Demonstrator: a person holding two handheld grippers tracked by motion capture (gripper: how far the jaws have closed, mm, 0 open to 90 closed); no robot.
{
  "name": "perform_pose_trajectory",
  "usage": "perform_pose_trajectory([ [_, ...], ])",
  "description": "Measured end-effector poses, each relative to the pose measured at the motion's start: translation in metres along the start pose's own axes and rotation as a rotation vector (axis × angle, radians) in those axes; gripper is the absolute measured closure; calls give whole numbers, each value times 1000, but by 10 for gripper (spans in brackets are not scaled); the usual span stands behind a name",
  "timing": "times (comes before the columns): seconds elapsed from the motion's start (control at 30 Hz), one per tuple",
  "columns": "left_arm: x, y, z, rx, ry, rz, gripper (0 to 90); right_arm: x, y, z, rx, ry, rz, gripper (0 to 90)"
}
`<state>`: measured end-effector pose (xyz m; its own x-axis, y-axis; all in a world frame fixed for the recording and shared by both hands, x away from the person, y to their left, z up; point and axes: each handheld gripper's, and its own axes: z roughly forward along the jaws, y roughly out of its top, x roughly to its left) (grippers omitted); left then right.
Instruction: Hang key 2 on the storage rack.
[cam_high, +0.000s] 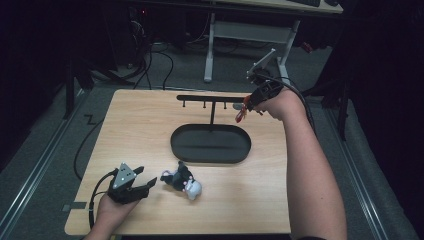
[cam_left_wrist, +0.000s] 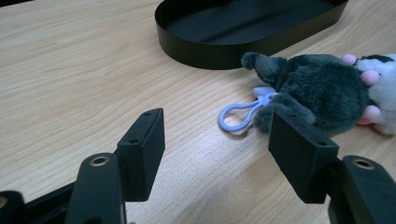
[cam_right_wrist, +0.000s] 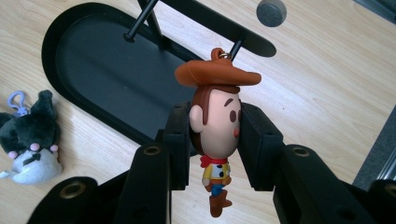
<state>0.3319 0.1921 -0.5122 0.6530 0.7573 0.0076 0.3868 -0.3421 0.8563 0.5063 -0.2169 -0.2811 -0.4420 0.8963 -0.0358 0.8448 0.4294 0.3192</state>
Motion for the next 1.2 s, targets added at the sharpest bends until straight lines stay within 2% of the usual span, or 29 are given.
perform_pose_trajectory([
  [0.37,-1,0,0,7,-2,5,366,-9,-7,3,6,-29,28,669],
  [0.6,-1,0,0,8,-1,4,367,-16,-10,10,-17,-29,52,668],
  [0.77,-1,-1,1,10,-3,5,367,-21,-10,25,-2,-41,77,667],
  [0.87,-1,-1,1,11,-4,8,367,-26,-14,40,24,-48,97,665],
  [0.93,-1,-1,1,12,-3,7,367,-28,-19,56,36,-31,111,661],
  [0.97,-1,-1,1,12,-3,7,367,-28,-19,56,36,-31,111,661],
  [1.07,-1,-1,2,18,-6,9,368,-28,-27,75,40,-26,120,579],
  [1.2,-2,0,3,19,-7,13,368,-25,-33,83,32,-13,112,564],
])
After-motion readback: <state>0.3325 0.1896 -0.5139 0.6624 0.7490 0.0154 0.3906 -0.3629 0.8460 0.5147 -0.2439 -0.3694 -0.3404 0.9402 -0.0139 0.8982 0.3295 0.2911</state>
